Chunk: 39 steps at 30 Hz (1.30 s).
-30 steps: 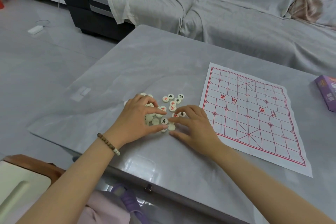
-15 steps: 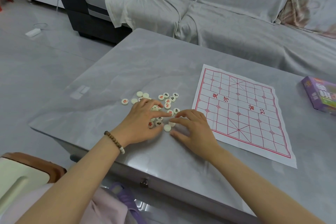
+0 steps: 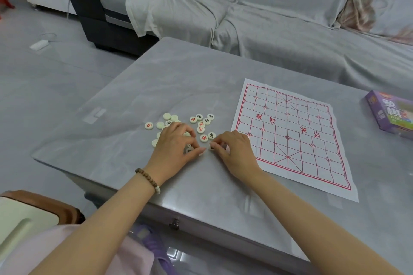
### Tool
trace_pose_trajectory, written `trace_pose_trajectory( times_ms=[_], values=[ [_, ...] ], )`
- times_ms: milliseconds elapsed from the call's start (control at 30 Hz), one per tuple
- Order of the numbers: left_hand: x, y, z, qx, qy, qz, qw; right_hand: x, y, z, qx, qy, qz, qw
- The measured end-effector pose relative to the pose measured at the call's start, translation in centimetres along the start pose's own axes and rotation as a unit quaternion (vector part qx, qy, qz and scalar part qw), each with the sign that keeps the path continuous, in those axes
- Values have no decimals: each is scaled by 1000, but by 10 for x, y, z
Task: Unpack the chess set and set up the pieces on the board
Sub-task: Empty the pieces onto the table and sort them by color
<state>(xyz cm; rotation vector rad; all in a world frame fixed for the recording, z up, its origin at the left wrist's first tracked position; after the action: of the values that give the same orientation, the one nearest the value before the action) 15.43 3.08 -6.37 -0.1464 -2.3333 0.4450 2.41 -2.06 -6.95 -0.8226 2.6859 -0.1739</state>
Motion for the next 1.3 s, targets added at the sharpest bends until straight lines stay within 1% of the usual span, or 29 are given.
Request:
trace_pose_trajectory(
  times_ms=[133,233,300,367,433,500,533,667,767,833,933,1067,1300],
  values=[
    [-8,-7,1,27,-15,-36,999,9,-11,7,-5,37,44,998],
    [-12,-13,-1,39,-19,-54,998,12,-14,1,33,7,46,998],
    [-8,-17,-11,65,-8,-43,997,3,-15,-2,45,-7,0,999],
    [-8,-18,-28,103,-7,-39,994,-14,-14,8,-9,20,-67,997],
    [-13,-17,-42,116,-29,-42,992,-25,-11,25,-76,52,-113,989],
    [-23,-13,-48,106,-43,-49,992,-31,-7,35,-116,61,-138,982],
    [-27,-11,-48,97,-42,-54,993,-33,-6,36,-120,61,-144,980],
    [-29,-8,-33,29,-39,-41,998,-22,1,21,-103,58,-111,987],
    [-27,-9,-19,-23,-50,-24,998,-12,21,21,-151,94,-116,977],
    [-26,-11,-13,-34,-61,-16,997,-9,34,27,-188,138,-135,963],
    [-28,-15,-4,-44,-64,-24,997,-5,30,30,-195,168,-132,957],
    [-30,-17,8,-80,-73,-35,994,2,-1,33,-213,165,-88,959],
    [-30,-33,13,-90,-66,-42,993,1,-32,40,-220,133,-83,963]
  ],
)
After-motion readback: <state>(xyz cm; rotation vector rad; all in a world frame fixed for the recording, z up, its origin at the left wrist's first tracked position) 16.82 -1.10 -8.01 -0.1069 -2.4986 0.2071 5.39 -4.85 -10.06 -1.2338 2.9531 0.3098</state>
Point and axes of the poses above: each hand's wrist, its own y-axis away from the middle knuckle, its own z-axis out of the palm, x = y × z, the point moved 9 cm from there along -y, towards the middle knuckle, and after that the axes turned 15 degrees about y, right-handed, at the moved point
